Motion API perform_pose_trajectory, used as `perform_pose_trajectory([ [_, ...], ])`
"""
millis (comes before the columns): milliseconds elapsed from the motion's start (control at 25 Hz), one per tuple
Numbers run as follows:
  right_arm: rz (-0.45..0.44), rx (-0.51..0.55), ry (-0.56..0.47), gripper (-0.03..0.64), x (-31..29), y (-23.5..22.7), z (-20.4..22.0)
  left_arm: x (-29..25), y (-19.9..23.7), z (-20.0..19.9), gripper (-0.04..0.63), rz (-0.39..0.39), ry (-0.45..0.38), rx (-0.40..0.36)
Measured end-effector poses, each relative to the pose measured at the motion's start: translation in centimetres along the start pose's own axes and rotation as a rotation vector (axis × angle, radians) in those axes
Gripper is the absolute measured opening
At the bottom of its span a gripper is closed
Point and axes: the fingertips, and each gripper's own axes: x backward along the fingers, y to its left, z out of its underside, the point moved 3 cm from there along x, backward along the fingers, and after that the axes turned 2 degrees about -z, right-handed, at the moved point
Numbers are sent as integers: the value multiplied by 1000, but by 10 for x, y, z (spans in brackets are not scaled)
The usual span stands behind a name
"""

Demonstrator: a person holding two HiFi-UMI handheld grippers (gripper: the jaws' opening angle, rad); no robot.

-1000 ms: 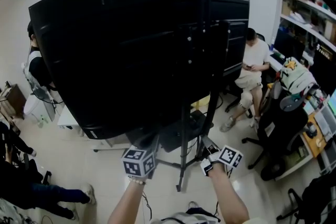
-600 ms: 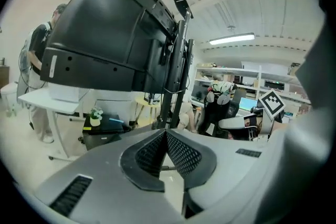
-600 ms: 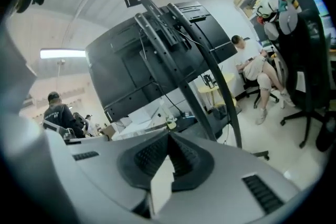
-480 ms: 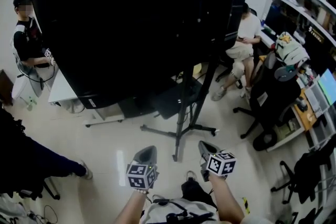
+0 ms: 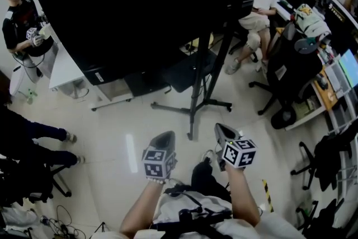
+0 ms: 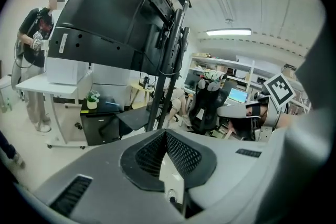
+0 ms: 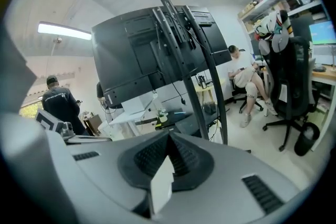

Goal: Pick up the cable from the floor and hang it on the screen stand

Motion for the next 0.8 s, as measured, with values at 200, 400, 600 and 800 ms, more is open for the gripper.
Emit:
perform_pose_trajectory([
  [200,-1,-23,-56,3,19,1,-20,12,-12,-15,2,19,-14,-3],
  [400,28,52,-33,3,25,4,-24,15,-12,-18,2,16,-37,1],
  [600,12,25,-41,3,33,5,-19,20,-18,-15,2,20,-49,14],
  [800,-15,12,-46,3,35,7,-19,23,-23,-14,2,23,-51,24],
])
